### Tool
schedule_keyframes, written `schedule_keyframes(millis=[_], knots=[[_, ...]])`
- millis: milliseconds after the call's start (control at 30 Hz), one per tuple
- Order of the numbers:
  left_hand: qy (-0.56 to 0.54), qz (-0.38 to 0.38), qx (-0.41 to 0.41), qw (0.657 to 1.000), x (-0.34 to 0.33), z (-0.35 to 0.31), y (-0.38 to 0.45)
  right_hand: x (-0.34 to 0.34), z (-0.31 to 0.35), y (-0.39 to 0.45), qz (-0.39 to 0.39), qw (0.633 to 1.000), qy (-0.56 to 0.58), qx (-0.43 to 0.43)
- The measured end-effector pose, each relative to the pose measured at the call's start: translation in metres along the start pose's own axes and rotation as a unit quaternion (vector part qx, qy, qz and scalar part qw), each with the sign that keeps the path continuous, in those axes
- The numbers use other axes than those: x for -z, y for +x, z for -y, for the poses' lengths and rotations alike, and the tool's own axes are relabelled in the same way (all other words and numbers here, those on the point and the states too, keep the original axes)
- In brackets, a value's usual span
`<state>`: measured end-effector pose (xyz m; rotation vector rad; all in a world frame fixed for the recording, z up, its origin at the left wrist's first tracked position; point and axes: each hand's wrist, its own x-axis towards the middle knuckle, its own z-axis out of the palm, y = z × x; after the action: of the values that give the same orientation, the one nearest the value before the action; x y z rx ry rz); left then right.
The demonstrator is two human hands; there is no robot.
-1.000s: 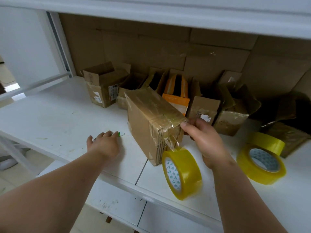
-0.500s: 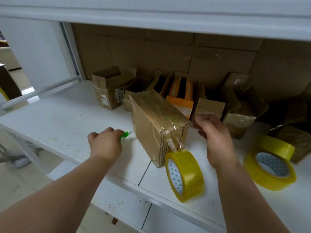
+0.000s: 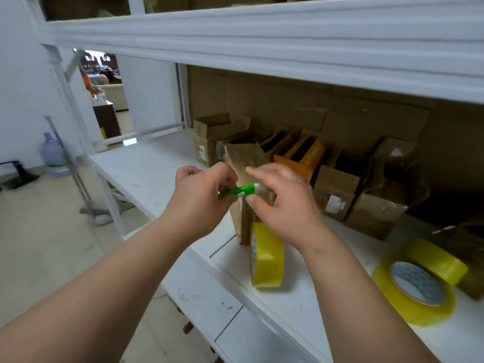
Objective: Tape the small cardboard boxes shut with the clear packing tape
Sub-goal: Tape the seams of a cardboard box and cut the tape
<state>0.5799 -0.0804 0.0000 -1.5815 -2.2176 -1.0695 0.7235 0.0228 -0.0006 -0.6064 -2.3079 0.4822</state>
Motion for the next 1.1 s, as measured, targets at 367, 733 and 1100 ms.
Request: schedule_keyframes(millis=[367, 733, 1100], knots=[[-0.008, -0.059, 0.069, 0.996, -0.006, 0.001, -0.024, 0.032, -0.041, -0.032, 0.026, 0.99, 0.064, -0.125], [-0.007, 0.083, 0.123, 0.989, -0.055, -0.007, -0.015, 0.028, -0.065, -0.034, 0.042, 0.989, 0.039, -0.137], [-0.239, 0.052, 0.239, 0.94, -0.082, -0.019, -0.02, 0.012, -0.071, -0.021, 0.076, 0.988, 0.073, -0.117]])
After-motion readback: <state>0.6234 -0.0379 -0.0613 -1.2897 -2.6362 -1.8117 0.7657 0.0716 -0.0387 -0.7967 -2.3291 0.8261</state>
